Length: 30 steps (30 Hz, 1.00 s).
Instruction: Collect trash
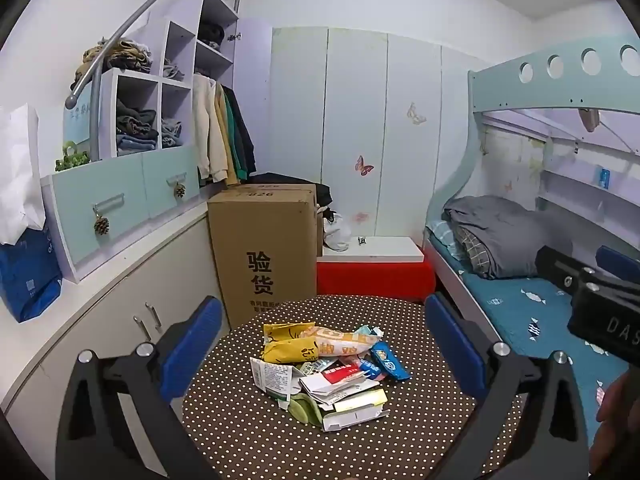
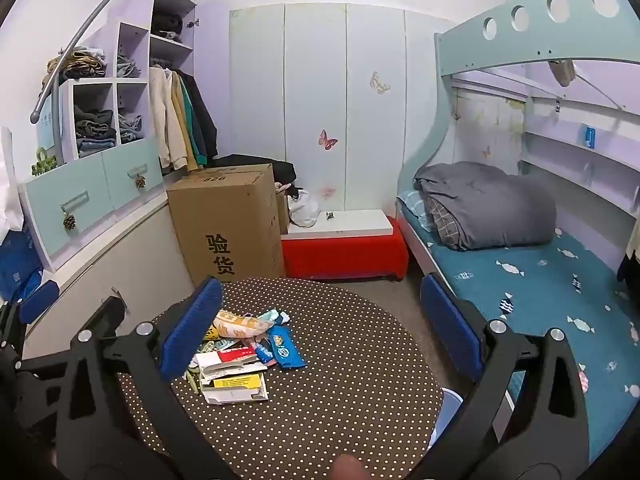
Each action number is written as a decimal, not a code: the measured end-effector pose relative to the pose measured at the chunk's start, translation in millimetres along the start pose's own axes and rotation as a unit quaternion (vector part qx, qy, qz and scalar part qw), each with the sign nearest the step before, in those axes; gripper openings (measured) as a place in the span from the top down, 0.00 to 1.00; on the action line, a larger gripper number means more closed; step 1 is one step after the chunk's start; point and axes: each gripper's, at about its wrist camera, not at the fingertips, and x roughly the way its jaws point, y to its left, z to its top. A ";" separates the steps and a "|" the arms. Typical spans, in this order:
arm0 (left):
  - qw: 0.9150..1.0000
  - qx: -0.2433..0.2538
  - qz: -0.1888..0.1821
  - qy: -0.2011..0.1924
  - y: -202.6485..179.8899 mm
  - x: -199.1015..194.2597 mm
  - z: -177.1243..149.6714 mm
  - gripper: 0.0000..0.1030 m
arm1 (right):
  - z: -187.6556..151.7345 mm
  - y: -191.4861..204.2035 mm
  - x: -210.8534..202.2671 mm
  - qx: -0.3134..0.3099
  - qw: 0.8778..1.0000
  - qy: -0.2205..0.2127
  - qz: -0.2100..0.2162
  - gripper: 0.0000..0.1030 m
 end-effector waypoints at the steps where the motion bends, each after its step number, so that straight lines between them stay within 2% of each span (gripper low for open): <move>1: 1.000 0.000 0.000 -0.001 0.4 0.0 0.2 0.04 | -0.3 0.6 0.2 -0.001 1.000 0.000 -0.001 0.06; 30: 1.000 -0.002 0.003 0.002 3.8 5.2 -0.2 0.04 | -3.0 6.8 6.5 -0.006 1.000 0.007 0.002 0.06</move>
